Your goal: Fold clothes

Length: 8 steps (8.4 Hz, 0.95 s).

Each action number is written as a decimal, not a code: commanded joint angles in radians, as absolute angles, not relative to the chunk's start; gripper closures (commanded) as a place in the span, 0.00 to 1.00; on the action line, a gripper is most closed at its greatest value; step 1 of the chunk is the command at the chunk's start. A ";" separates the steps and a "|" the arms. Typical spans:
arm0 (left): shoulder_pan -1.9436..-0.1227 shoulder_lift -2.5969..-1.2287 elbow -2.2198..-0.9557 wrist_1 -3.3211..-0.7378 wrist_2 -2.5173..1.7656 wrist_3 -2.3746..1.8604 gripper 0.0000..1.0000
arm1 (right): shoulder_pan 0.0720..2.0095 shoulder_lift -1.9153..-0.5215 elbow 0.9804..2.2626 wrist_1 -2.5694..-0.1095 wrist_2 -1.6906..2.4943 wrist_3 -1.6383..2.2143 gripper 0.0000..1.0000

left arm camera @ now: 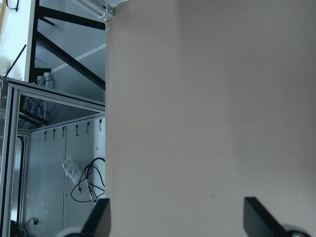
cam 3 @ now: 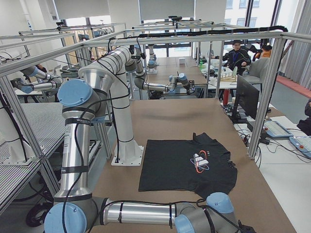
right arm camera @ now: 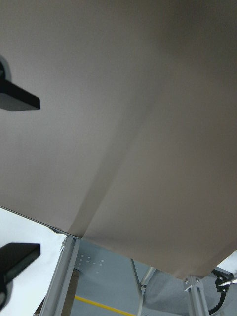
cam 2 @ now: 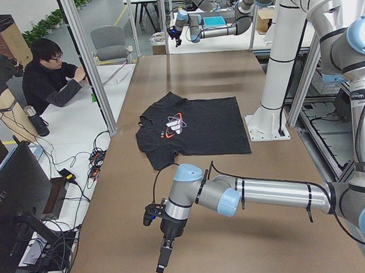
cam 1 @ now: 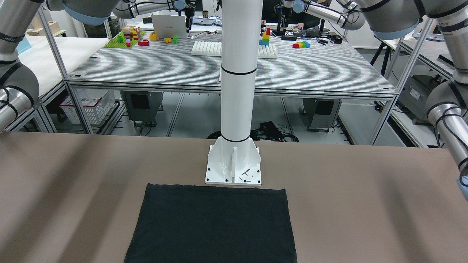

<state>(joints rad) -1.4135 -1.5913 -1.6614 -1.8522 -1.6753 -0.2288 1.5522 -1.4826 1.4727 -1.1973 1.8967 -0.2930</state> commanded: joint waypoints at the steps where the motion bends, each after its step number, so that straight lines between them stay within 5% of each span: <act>1: -1.413 -1.586 -1.721 -1.853 -1.689 -0.226 0.06 | 1.552 -1.483 1.480 -1.198 1.904 -0.298 0.06; 8: -1.408 -1.520 -1.710 -2.066 -1.765 -0.232 0.06 | 1.549 -1.554 1.612 -1.207 2.021 -0.141 0.06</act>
<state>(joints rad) -1.4083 -1.5433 -1.7152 -2.0016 -1.7035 -0.2404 1.5524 -1.5479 1.5794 -1.2014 1.9357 -0.1903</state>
